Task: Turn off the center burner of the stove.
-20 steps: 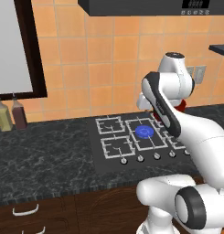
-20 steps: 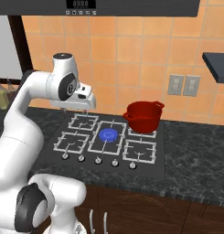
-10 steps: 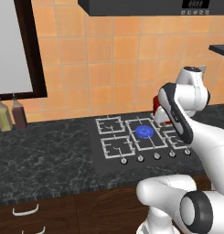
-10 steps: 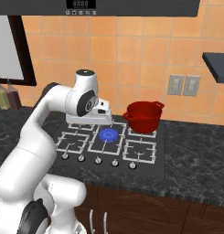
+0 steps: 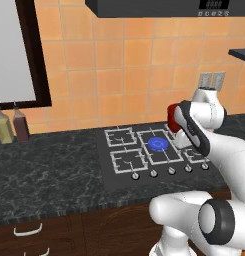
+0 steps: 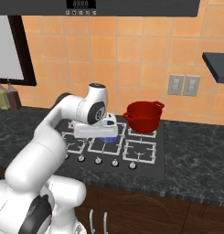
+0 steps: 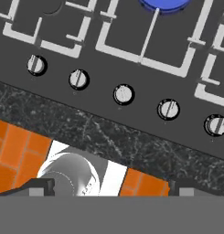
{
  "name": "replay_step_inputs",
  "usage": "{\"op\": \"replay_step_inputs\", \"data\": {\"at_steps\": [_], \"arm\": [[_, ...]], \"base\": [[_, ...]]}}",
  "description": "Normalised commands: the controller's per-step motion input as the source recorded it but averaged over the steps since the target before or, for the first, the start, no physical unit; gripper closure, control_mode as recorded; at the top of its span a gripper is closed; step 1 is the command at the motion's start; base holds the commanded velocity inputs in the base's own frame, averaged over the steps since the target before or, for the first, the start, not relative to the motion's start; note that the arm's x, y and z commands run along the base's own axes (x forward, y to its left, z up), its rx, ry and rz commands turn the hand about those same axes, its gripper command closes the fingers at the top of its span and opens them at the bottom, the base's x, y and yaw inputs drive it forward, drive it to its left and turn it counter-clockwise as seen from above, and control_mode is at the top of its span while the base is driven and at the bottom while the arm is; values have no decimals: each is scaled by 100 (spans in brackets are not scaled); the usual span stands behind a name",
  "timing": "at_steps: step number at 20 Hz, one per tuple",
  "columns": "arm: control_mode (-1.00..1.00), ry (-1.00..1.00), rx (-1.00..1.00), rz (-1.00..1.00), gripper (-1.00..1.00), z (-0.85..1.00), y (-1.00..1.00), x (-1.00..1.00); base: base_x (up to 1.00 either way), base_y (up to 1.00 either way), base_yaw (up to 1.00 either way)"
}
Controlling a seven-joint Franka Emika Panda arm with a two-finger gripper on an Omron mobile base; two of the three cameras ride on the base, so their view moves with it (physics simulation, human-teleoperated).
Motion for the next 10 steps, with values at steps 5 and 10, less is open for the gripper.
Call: {"op": "replay_step_inputs", "data": {"at_steps": [5,10], "arm": [[-100,7,0,14,-100,-48,10,0],[-100,0,0,0,-100,-49,41,4]], "base": [[0,0,0],[0,0,0]]}}
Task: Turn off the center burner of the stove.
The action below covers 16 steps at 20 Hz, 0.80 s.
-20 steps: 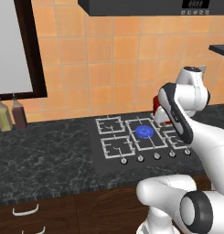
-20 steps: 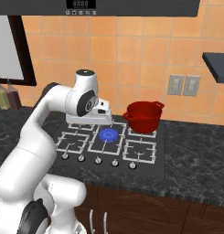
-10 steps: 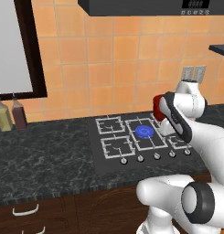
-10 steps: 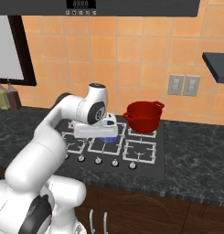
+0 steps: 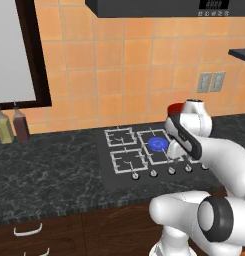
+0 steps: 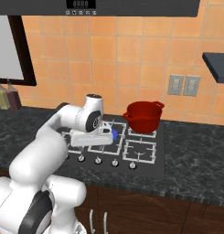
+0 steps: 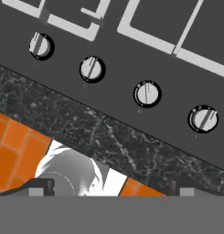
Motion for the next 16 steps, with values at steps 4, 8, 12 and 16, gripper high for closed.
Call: {"op": "replay_step_inputs", "data": {"at_steps": [4,8,12,16], "arm": [[-100,0,0,0,-100,-52,15,7],[-100,3,0,0,-100,-44,-2,15],[-100,2,0,0,-100,-31,-9,26],[-100,5,0,0,-100,-22,-3,26]], "base": [[0,0,0],[0,0,0],[0,0,0],[0,0,0]]}}
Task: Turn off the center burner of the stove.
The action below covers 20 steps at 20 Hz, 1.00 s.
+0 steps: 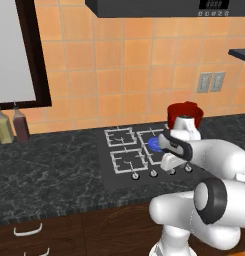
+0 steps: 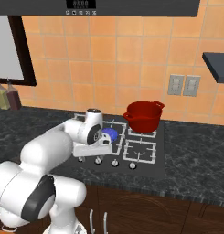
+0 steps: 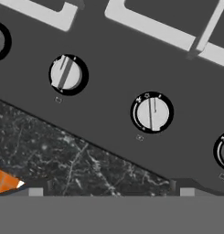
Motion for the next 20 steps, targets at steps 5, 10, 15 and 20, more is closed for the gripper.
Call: {"op": "replay_step_inputs", "data": {"at_steps": [5,10,15,20], "arm": [[-100,2,0,0,-100,-19,-1,16],[-100,0,0,0,-100,-13,0,11],[-100,1,0,0,-100,-19,0,8],[-100,0,1,0,-100,-21,0,8]], "base": [[0,0,0],[0,0,0],[0,0,0],[0,0,0]]}}
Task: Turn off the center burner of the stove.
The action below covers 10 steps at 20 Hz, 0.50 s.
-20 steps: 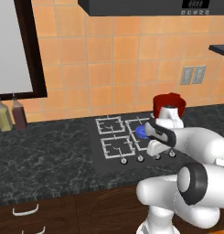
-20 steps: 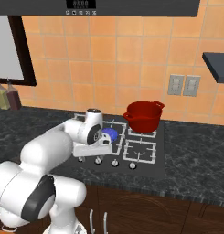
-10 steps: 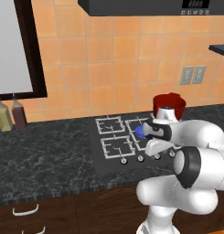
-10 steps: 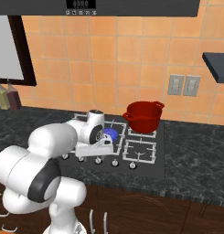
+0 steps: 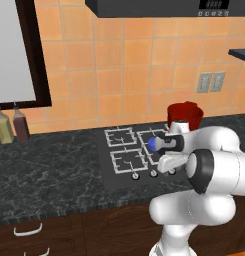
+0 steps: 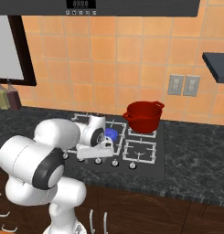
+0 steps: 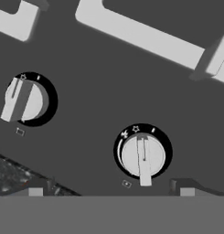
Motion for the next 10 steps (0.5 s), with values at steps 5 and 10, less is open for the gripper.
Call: {"op": "replay_step_inputs", "data": {"at_steps": [5,10], "arm": [[-100,0,0,0,-100,-15,-1,9],[-100,0,0,0,-100,-14,0,16]], "base": [[0,0,0],[0,0,0]]}}
